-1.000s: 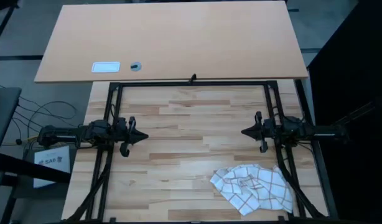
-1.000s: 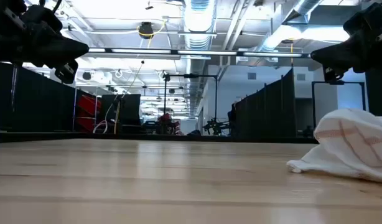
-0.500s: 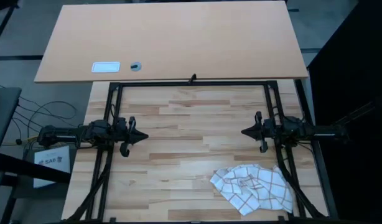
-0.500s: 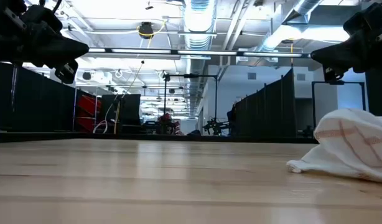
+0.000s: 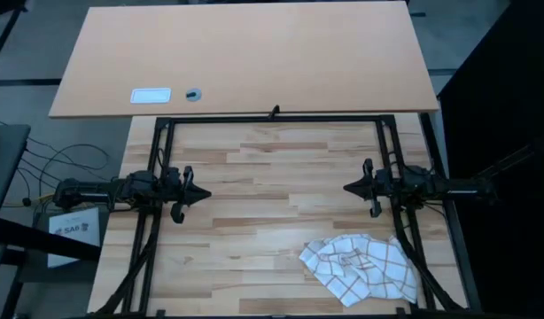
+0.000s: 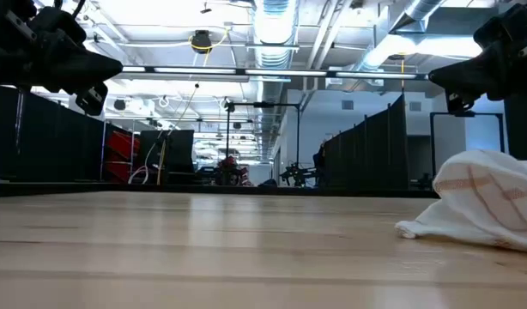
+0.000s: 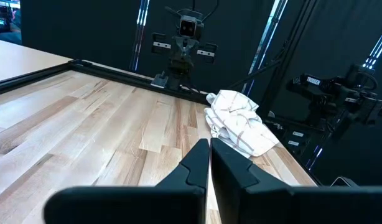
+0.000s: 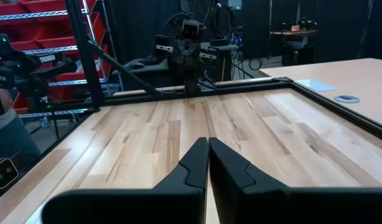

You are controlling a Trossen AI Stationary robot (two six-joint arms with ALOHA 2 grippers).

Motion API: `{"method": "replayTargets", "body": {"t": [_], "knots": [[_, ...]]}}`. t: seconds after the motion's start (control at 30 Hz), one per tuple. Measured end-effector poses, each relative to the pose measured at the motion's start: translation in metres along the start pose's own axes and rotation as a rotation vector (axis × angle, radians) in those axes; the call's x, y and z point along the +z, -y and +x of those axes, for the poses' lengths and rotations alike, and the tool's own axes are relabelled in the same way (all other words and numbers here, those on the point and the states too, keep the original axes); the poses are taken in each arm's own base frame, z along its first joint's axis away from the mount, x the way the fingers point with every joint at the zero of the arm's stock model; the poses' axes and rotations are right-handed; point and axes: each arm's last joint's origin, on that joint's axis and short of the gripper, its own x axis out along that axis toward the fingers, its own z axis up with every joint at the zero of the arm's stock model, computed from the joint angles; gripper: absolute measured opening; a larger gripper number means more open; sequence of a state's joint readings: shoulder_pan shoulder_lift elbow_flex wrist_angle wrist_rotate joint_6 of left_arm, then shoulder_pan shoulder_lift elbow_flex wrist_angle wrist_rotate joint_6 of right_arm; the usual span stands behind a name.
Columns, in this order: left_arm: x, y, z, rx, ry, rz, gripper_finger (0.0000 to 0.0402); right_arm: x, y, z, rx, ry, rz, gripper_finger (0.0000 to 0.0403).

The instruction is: Roll towel

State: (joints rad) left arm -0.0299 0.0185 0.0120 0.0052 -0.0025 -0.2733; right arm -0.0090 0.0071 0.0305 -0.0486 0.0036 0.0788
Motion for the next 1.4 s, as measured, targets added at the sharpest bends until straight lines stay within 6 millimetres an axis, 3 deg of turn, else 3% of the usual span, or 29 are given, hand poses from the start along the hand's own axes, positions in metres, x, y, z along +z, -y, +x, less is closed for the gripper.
{"method": "replayTargets", "body": {"t": [1.0, 1.2, 1.4], "knots": [[-0.0001, 0.0000, 0.0000, 0.000, 0.000, 0.001, 0.0000, 0.0001, 0.0000, 0.0000, 0.000, 0.000, 0.000, 0.0000], [0.0000, -0.0001, 0.0000, 0.002, 0.001, 0.036, 0.0000, 0.0007, 0.0014, 0.0002, -0.017, 0.012, -0.270, 0.0000], [0.0000, -0.0001, 0.0000, 0.003, 0.002, 0.021, 0.0000, 0.0010, 0.0017, 0.0002, -0.021, 0.015, -0.337, 0.0000]]}}
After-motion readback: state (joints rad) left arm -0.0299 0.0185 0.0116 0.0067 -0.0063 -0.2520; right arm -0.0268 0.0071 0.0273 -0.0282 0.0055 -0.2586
